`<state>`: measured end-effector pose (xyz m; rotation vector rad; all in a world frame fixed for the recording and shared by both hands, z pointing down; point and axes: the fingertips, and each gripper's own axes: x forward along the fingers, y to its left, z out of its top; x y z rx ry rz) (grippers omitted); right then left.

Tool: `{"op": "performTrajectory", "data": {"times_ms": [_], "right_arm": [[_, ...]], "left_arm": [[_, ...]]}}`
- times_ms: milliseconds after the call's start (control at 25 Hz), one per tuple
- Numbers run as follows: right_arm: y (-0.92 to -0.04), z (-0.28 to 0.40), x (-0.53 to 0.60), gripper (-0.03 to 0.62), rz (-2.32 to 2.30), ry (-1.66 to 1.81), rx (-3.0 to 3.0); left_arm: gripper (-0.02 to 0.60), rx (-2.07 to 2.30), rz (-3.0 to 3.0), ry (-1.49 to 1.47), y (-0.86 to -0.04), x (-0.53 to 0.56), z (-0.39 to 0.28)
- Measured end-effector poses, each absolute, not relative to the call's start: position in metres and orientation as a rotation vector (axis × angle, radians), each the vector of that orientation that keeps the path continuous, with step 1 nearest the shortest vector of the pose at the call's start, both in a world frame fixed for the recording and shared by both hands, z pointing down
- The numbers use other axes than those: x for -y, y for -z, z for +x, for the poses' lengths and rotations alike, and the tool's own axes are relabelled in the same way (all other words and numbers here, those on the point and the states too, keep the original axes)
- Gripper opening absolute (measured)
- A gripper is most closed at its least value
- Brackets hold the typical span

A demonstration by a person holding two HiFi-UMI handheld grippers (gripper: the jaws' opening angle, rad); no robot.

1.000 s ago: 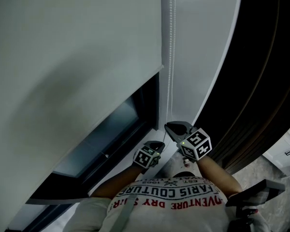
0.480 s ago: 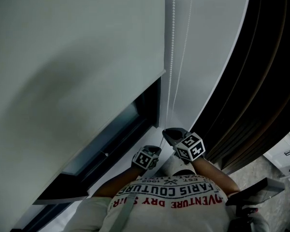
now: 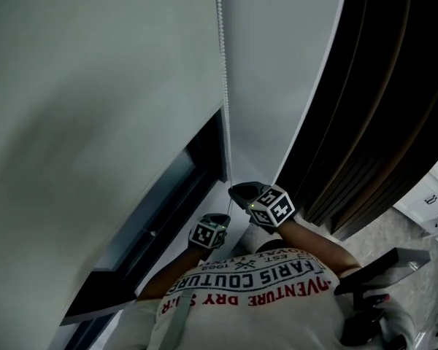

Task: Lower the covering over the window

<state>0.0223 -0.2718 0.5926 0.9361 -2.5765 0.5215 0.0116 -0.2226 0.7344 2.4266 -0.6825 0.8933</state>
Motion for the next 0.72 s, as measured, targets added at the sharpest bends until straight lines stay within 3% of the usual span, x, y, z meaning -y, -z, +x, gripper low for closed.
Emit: {"op": "performTrajectory", "data": {"times_ms": [80,320,480,720], "right_arm": [[-0.594,0.027,0.279,0.015,0.969,-0.512,2.561],[-0.587,0.034,0.279,0.018,1.014,-0.494,2.554],[-0.587,0.040,0.273,0.114,1.041,-0.530,2.562],[-0.571,0.056,0.256,0.170,1.075,-0.452,2.552]], "left_arm": [[0.014,0.703,2.411,-0.900,-0.736,0.225,0.005],[0.101,0.706,2.362,-0.706,-0.713,0.237,0.002],[0.113,0.744,2.406,-0.579,-0.678,0.250,0.001],[0.123,0.813,2.501,-0.439,-0.623,0.249,0.004]]}}
